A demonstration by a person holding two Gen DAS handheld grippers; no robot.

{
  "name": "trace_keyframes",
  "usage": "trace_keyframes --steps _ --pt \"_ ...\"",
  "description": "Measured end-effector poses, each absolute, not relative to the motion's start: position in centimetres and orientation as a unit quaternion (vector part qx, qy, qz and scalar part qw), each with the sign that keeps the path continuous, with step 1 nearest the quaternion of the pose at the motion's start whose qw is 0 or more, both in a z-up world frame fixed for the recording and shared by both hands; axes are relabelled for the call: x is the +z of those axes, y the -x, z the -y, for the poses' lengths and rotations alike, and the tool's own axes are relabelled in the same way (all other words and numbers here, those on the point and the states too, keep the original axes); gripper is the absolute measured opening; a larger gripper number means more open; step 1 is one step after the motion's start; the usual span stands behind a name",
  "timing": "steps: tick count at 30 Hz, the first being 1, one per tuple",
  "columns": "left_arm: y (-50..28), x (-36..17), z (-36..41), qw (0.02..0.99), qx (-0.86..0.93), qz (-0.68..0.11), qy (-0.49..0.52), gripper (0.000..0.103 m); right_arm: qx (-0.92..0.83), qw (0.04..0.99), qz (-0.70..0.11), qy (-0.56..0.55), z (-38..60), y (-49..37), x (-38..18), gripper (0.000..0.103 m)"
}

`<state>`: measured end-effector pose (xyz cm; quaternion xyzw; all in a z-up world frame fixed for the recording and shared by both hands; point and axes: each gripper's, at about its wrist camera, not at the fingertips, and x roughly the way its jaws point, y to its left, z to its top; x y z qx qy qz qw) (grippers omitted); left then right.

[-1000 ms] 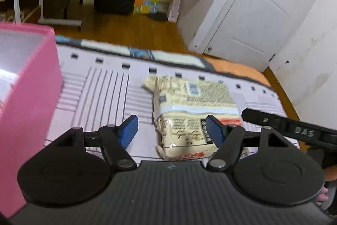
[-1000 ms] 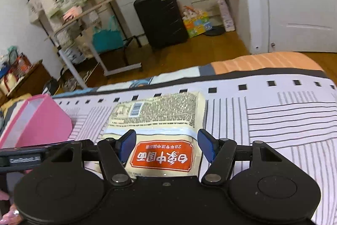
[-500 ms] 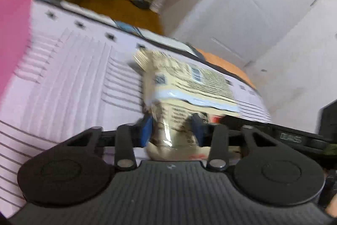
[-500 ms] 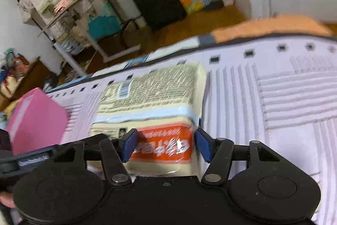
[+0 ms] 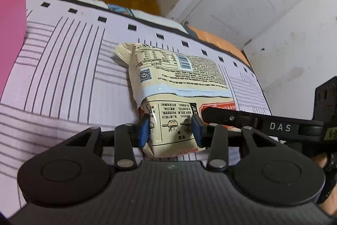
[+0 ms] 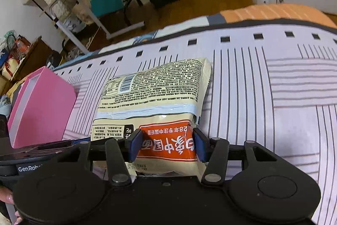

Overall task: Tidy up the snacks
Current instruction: 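Lift and carry the noodle bag with the right gripper over the box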

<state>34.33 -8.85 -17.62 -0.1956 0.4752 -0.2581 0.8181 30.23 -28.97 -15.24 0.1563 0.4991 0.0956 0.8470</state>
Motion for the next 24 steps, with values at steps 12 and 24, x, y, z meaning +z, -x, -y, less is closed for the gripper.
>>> trace_keyframes --steps 12,24 --pt "-31.3 -15.3 10.0 0.808 -0.260 -0.511 0.139 0.040 0.074 0.821 -0.545 -0.153 27.8 -27.8 -14.1 0.060" --pt "-26.7 -11.0 9.2 0.830 -0.251 -0.488 0.096 0.040 0.082 0.844 -0.511 -0.143 25.6 -23.0 -10.2 0.059"
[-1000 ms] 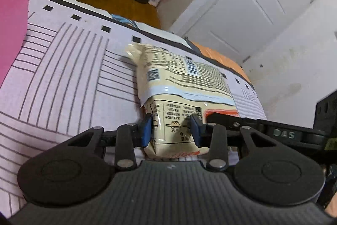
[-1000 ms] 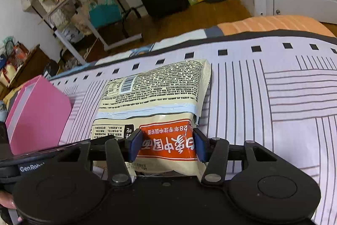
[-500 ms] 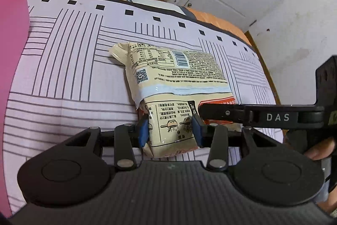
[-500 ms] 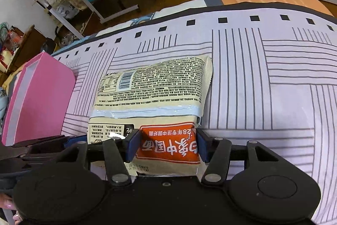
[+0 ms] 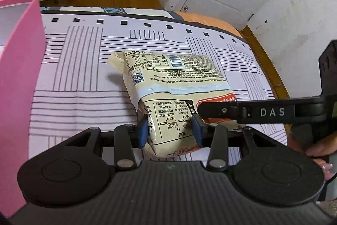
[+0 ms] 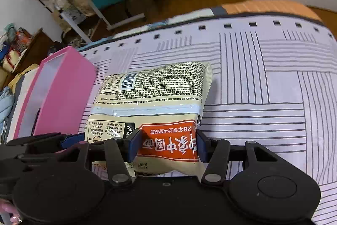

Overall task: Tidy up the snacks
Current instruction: 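Lift and carry the noodle bag with the right gripper over the box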

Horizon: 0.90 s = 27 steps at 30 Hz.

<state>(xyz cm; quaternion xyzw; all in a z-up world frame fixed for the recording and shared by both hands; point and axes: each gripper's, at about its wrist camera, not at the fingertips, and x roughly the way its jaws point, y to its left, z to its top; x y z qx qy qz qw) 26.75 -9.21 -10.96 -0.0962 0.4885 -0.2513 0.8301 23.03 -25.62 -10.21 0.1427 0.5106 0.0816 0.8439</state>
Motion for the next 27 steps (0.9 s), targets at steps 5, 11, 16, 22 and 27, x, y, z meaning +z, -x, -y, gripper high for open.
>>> trace_keyframes --steps 5,11,16,22,27 --pt "-24.4 -8.7 8.5 0.837 -0.255 -0.477 0.084 0.040 0.088 0.855 -0.488 -0.151 25.2 -20.5 -8.8 0.059" --pt "-21.7 -7.1 8.0 0.839 -0.259 -0.474 0.061 0.040 0.093 0.859 -0.481 -0.147 24.1 -17.6 -7.8 0.059" --pt "-18.9 -7.2 6.4 0.840 -0.259 -0.473 0.065 0.040 0.103 0.855 -0.489 -0.138 22.5 -15.4 -8.2 0.058" --pt "-16.1 -7.2 4.4 0.836 -0.256 -0.481 0.064 0.040 0.103 0.851 -0.499 -0.131 20.2 -12.9 -7.9 0.058" --pt "-13.7 -6.9 2.4 0.829 -0.254 -0.493 0.071 0.040 0.114 0.844 -0.509 -0.126 18.2 -11.0 -7.5 0.058"
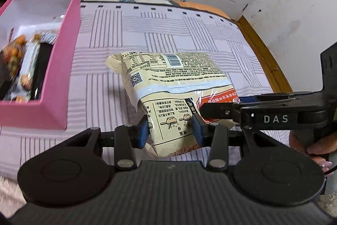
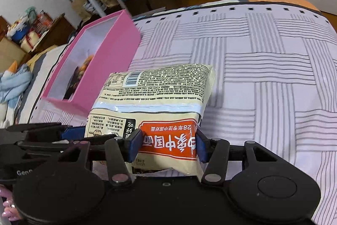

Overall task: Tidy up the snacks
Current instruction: 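Lift and carry the noodle bag with the right gripper over the box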

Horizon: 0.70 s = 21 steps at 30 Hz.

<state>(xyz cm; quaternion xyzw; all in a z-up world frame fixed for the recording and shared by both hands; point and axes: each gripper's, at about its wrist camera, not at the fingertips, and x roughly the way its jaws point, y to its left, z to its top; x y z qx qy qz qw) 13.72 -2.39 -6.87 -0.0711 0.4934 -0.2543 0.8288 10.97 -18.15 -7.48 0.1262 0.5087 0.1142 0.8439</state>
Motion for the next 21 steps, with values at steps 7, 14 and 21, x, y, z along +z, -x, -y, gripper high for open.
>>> trace_keyframes --steps 7,14,21 --pt "-10.5 -4.4 -1.3 0.841 -0.239 -0.480 0.062 0.040 0.149 0.847 -0.500 -0.104 14.0 -10.0 -4.5 0.058" --pt "-9.6 0.2 -5.8 0.877 -0.215 -0.427 0.045 0.040 0.186 0.857 -0.473 -0.080 8.9 -12.7 -0.5 0.058" --pt "-13.4 1.5 -12.2 0.903 -0.172 -0.386 0.080 0.041 0.215 0.848 -0.472 -0.106 4.3 -20.2 -0.8 0.057"
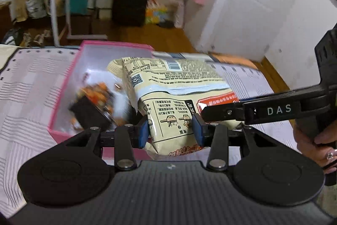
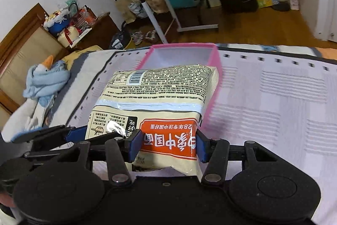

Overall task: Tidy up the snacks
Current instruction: 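Lift and carry the noodle bag with the right gripper over the box, then open the right gripper to drop the noodle bag into the box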

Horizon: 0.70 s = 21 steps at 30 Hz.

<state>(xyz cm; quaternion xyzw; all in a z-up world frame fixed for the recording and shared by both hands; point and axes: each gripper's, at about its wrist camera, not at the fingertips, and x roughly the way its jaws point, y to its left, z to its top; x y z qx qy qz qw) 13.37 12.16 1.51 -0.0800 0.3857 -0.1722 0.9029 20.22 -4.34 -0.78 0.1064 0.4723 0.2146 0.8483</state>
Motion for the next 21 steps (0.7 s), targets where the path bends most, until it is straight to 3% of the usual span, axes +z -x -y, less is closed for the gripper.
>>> trace_keyframes --steps 11,21 --pt "-24.9 -4.0 -17.7 0.910 -0.123 -0.383 0.102 0.041 0.175 0.842 -0.497 -0.112 -1.0 -30.5 -5.9 0.057" --pt "-29.2 -7.8 -18.3 0.890 -0.124 -0.426 0.101 0.043 0.160 0.839 -0.507 -0.117 -1.1 -31.7 -8.0 0.061"
